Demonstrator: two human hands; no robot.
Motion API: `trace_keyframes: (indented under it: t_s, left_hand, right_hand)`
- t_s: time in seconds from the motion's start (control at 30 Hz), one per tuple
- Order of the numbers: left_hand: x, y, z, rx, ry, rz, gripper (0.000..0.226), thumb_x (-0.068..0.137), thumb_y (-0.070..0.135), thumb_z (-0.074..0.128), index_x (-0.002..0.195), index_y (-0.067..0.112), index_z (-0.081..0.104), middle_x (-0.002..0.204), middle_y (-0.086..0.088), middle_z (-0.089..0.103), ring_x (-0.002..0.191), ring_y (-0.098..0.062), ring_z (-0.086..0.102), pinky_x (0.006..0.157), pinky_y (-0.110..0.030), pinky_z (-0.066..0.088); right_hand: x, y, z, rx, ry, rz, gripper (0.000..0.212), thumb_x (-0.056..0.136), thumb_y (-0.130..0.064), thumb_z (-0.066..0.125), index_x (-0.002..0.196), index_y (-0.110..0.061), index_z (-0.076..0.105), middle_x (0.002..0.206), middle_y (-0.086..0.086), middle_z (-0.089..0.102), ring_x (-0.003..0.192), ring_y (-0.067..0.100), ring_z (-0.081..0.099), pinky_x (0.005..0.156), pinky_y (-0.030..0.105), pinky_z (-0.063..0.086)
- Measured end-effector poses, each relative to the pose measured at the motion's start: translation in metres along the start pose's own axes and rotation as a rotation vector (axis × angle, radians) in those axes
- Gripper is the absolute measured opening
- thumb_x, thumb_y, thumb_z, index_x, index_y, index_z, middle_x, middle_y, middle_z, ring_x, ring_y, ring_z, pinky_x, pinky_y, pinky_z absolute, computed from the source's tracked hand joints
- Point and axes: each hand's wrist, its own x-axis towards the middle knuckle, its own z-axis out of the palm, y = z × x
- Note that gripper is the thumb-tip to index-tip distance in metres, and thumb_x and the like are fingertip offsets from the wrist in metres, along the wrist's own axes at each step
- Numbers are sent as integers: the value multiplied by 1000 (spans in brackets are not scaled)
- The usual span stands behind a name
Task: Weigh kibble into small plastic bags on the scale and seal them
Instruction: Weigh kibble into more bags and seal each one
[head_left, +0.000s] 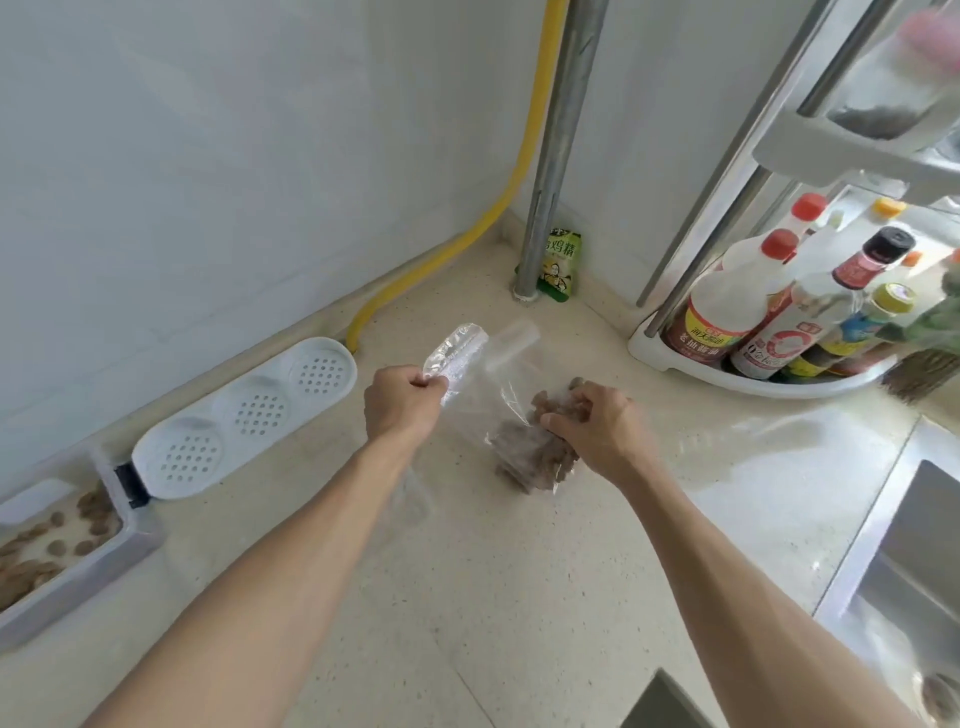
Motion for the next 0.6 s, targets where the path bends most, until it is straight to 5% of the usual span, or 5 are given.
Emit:
trace_keyframes:
  t_s: [0.13,0.2,0.3,0.43,0.6]
  left_hand:
    - [9,-7,8,41,-10,-21,31,75,31,63,71,0,59,76,-20,67,55,-23,47,55,-29,41]
    - [11,-10,9,54,-13,-25,32,75,31,63,69,0,58,75,-20,68,55,-23,47,55,-29,41]
    - [11,-11,10,69,-21,-20,32,77,29,64,68,-1,56,74,-21,67,55,-23,46,55,-28,40]
    - [12,-11,8,107,-88,4,25,79,32,69,67,12,60,69,-10,66,63,-23,54,68,-37,54]
    - [3,-17,-14,278,-163,74,27,89,39,64,110,23,59,103,2,60,93,-18,58,86,-35,48]
  right_hand:
    - [4,10,10,-113,7,-47,31,80,-36,76,65,-20,54,73,-1,55,74,22,54,52,28,34]
    - [4,14,12,-157,28,-84,20,80,-37,76,81,-19,68,85,1,61,87,25,56,64,31,41]
    - [5,12,13,-213,46,-81,35,83,-38,74,112,-19,71,113,7,67,104,31,55,81,36,43]
    - [6,9,15,-263,60,-47,36,87,-35,69,117,-16,67,122,8,62,108,30,50,83,37,40]
    - [2,-7,23,-246,97,-55,43,89,-40,64,124,-14,65,126,9,60,117,31,47,96,44,40]
